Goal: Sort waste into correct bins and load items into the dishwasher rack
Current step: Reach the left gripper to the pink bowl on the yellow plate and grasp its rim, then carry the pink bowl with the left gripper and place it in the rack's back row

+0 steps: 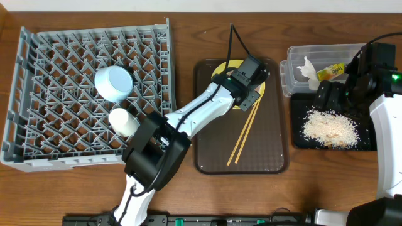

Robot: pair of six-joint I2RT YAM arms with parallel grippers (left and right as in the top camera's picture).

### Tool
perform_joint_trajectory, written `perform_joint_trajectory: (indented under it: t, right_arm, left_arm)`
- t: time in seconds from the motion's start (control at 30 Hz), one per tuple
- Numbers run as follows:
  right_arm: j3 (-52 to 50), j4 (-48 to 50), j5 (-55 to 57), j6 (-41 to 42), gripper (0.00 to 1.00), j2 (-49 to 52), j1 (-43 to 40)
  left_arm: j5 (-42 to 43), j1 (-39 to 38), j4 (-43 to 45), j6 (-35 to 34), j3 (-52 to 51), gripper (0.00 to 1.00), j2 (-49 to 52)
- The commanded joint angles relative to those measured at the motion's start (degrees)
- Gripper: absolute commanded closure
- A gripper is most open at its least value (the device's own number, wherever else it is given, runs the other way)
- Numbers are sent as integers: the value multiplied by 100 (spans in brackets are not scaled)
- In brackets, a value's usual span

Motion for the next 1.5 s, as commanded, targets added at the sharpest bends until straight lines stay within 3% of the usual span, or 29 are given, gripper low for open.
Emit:
perform_joint_trajectory:
  t: [0.0,0.13,0.37,0.53,0.67,0.93,1.1,1.27,1.47]
  right_arm:
    - [11,-17,79,70,1,-2,-37]
    - [11,-15,79,26,2,-2,-37]
    - [11,-37,81,26,2,-2,-37]
    - [11,-55,81,4,2,-2,-37]
    - [11,-81,81,-17,2,-2,-37]
    - [11,-79,81,-17,2,-2,-37]
    - [11,-76,81,-17,2,-2,-37]
    - [11,-74,81,-17,2,-2,-37]
    - [11,-48,81,-17,2,-2,-37]
  left_arm:
    - [-70,9,-61,44,76,44,214]
    - [-68,9,-74,44,55,44,214]
    - [-68,9,-127,44,-26,74,214]
    - [-70,9,-131,44,-24,81,188]
    - [-70,9,-136,42,-24,94,7]
    - [-70,120,-439,42,-24,94,-1008]
    - [20,643,-625,-273,-24,94,-1816]
    - [1552,1801,-647,-352,-24,94,-2385]
    - [4271,3609,-570,-562,-24,94,-2308]
